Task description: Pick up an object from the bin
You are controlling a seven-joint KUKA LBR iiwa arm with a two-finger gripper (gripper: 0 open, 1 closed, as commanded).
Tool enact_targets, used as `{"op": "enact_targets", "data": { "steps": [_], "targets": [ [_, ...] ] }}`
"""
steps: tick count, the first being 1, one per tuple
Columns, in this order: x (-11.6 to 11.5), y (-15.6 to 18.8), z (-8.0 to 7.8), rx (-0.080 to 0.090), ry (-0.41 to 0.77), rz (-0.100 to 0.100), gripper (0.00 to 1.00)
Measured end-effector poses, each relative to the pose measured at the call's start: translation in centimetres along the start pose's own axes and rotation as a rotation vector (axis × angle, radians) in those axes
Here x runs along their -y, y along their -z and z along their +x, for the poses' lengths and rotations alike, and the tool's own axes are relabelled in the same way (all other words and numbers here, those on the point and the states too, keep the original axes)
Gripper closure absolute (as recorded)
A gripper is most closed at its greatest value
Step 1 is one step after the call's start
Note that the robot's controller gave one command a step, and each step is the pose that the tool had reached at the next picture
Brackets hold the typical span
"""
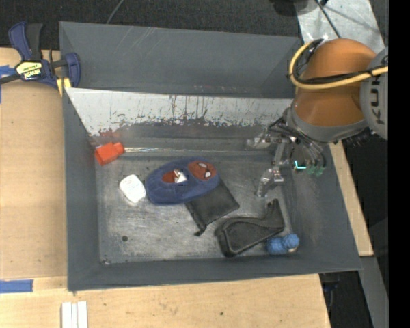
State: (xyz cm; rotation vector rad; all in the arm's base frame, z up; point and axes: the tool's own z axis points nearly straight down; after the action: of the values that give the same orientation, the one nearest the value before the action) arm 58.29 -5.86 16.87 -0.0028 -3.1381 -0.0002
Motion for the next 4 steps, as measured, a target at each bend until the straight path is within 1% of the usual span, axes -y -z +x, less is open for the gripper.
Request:
{"op": "enact_targets", "data": {
  "steps": [1, 2, 3, 4],
  "targets": [
    [-7.1, -9.5, -1.5, 0.012, 0.139, 0.005, 0.00],
    [-7.2, -9.0, -2.0, 0.034, 0.136, 0.001, 1.00],
    [-6.6, 3.8, 0.4, 0.014, 0.191, 0.002, 1.00],
    [-6.7, 3.4, 0.5, 0.007, 0.192, 0.001, 0.00]
  ]
}}
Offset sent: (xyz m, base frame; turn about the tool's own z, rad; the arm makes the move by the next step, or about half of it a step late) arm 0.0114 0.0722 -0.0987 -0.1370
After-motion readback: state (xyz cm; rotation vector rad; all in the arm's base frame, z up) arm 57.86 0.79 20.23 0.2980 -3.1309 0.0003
